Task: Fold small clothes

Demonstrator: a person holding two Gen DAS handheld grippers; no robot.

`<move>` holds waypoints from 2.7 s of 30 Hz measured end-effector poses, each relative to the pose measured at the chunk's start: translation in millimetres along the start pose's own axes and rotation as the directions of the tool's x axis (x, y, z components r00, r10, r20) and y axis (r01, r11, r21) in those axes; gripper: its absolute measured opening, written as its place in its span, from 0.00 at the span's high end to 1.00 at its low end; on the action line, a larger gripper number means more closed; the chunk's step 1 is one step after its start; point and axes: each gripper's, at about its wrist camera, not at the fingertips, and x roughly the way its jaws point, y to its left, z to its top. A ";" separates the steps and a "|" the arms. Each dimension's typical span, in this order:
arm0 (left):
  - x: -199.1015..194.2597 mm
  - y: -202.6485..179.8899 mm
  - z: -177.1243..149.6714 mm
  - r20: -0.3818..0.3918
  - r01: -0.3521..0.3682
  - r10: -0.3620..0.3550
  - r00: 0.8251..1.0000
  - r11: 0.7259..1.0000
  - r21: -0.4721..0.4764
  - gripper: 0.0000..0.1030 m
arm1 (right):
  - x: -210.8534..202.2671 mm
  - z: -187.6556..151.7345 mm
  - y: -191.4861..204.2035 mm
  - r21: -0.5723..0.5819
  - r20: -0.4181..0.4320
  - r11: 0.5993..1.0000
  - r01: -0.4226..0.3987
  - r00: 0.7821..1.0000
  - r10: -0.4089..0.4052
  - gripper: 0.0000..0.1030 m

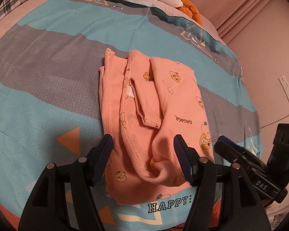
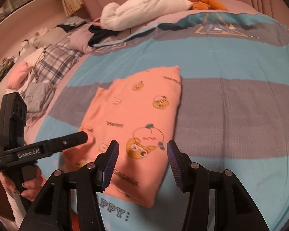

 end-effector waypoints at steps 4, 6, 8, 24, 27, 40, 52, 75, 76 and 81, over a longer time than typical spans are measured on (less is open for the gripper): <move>-7.6 2.8 -3.0 -0.006 0.038 -0.038 0.999 0.999 -0.027 0.43 | -1.5 -3.0 -3.2 0.002 -0.004 1.000 0.002 1.000 -0.002 0.50; -12.3 3.6 -5.8 -0.011 0.066 -0.066 0.998 0.997 -0.034 0.44 | -2.0 -3.0 -2.5 -0.005 -0.003 1.000 0.003 1.000 -0.003 0.50; -14.0 1.9 -9.2 -0.020 0.080 -0.081 0.997 0.996 -0.036 0.47 | -3.1 -4.1 -2.7 -0.012 -0.001 1.000 0.006 1.000 -0.006 0.50; 4.3 -4.4 -1.2 0.030 0.076 -0.076 0.997 0.997 -0.007 0.97 | 5.8 -1.2 -4.3 0.000 -0.016 1.000 0.028 0.999 -0.028 0.50; -20.0 -2.5 -6.1 0.089 0.057 -0.057 0.994 0.998 0.008 0.98 | 3.0 -1.1 -2.3 -0.006 -0.010 1.000 0.025 1.000 -0.025 0.50; -18.7 23.7 -25.2 0.033 0.018 -0.016 0.999 0.999 -0.045 0.94 | 10.5 0.2 3.5 -0.036 -0.025 0.999 0.026 0.999 -0.027 0.50; -9.2 16.6 8.4 0.057 0.015 -0.014 0.998 0.999 -0.028 0.30 | 29.9 23.1 -7.4 0.017 -0.048 1.000 0.000 0.999 0.001 0.40; 24.1 -6.2 27.5 -0.007 0.062 -0.063 0.998 0.998 -0.009 0.73 | 49.1 37.1 -2.6 0.020 -0.059 0.995 -0.101 0.993 0.102 0.77; 20.1 -10.7 28.2 0.006 0.065 -0.065 0.998 0.998 0.005 0.73 | 46.1 39.6 -2.0 0.009 -0.048 0.995 -0.102 0.994 0.102 0.77; -2.1 -34.0 33.3 0.075 0.093 -0.097 0.992 0.994 0.059 0.73 | 14.5 53.2 -3.4 -0.032 0.034 0.995 -0.095 0.995 0.096 0.77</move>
